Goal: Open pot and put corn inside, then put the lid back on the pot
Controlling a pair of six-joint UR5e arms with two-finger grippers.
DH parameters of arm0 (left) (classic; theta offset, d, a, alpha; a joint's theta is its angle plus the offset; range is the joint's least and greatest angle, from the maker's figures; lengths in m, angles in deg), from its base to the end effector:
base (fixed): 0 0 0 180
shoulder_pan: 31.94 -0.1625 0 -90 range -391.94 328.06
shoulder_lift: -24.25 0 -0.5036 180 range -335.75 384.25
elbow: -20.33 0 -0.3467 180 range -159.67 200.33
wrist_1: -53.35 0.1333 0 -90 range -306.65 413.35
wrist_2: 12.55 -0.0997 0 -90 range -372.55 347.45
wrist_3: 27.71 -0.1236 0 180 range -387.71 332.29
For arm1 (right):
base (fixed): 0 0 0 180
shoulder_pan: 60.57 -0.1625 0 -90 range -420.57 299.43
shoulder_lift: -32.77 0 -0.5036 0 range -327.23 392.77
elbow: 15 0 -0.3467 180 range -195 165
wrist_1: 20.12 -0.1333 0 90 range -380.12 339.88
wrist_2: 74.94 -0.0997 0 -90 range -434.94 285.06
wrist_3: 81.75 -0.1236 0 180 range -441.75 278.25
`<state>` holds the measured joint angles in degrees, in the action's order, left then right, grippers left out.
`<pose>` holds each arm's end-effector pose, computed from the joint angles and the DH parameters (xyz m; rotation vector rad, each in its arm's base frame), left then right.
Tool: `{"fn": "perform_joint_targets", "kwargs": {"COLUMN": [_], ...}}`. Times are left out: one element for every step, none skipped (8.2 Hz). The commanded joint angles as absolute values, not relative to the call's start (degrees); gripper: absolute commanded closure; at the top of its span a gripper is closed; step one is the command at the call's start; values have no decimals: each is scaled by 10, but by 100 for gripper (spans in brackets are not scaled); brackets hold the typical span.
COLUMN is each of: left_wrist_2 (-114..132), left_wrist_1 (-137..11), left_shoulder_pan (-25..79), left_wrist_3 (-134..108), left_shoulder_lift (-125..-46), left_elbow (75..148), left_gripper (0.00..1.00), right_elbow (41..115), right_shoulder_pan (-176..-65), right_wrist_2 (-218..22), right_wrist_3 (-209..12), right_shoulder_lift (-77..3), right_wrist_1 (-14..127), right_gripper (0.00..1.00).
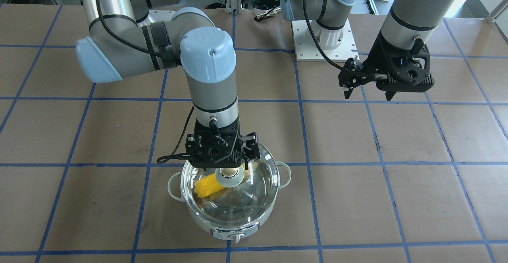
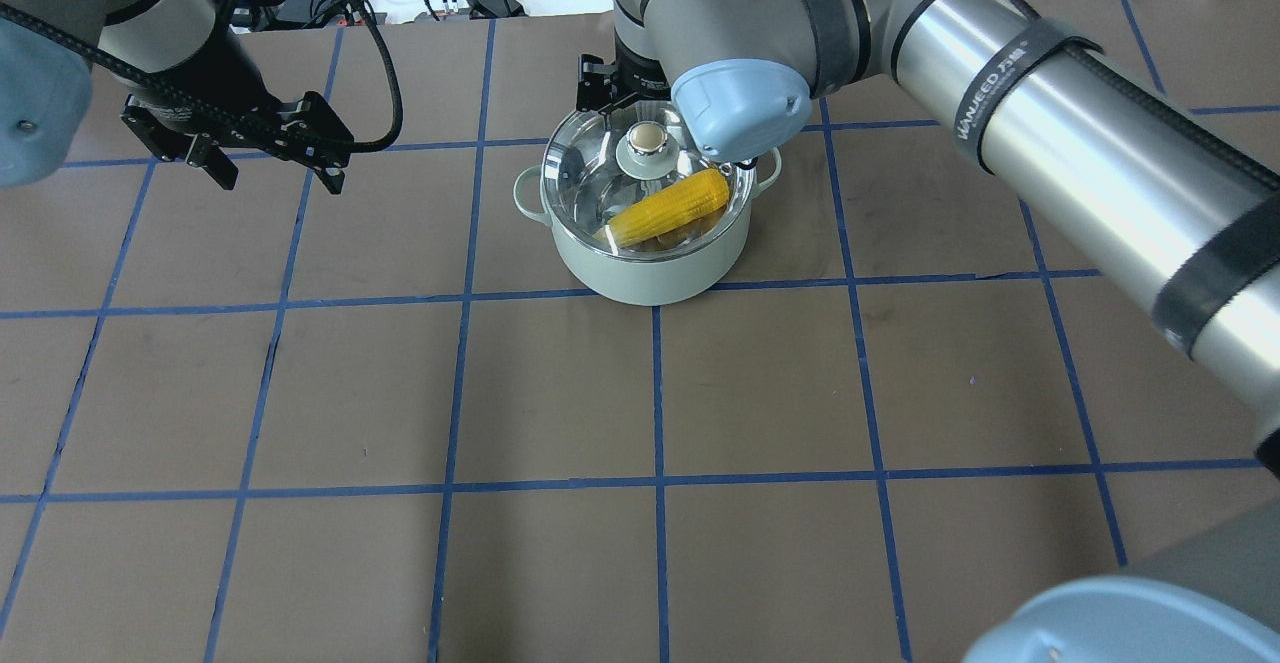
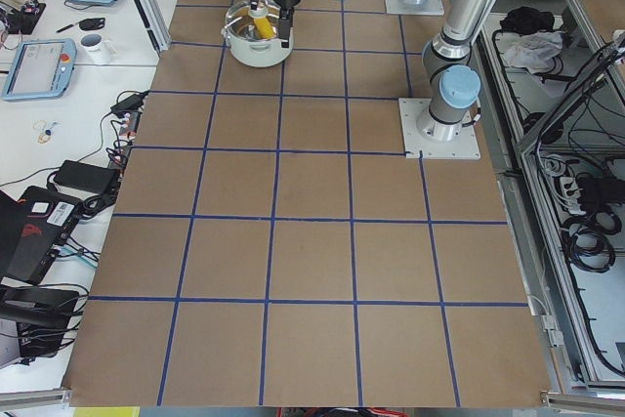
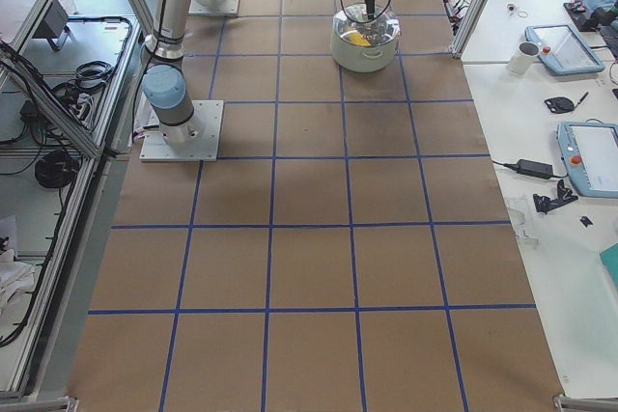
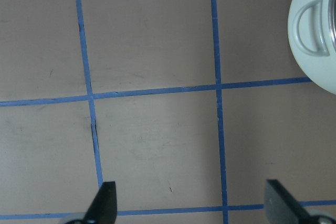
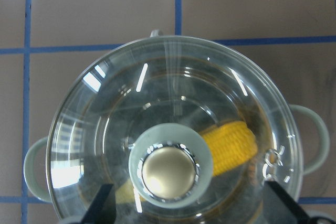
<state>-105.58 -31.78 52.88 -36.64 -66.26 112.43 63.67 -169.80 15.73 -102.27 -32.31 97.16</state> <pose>-0.0851 -0.4649 0.5309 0.0993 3.0823 -0.0504 0.3469 -0.5942 0.4413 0.0365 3.0512 -0.3505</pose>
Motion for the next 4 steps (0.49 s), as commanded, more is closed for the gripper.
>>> {"fn": "perform_joint_targets", "kwargs": {"left_wrist_2": [-1057,-1056,-1057,-1056], "left_wrist_1": [-320,-320,-320,-319], "left_shoulder_pan": [529,529,529,529], "left_wrist_3": [-324,-312,-311,-311], "left_shoulder_lift": [-658,-658,-658,-657], "left_elbow": [1123,1123,1123,1123], "left_gripper": [0,0,0,0], "right_elbow": [679,706,715,714], "right_shoulder_pan": [-1662,-1610,-1560,-1525], "right_wrist_2": [164,159,159,159], "right_wrist_3": [-963,-900,-834,-800], "right_shoulder_lift": [-446,-500,-543,-571], "right_wrist_1": [838,789,733,677], "right_gripper": [0,0,0,0]}}
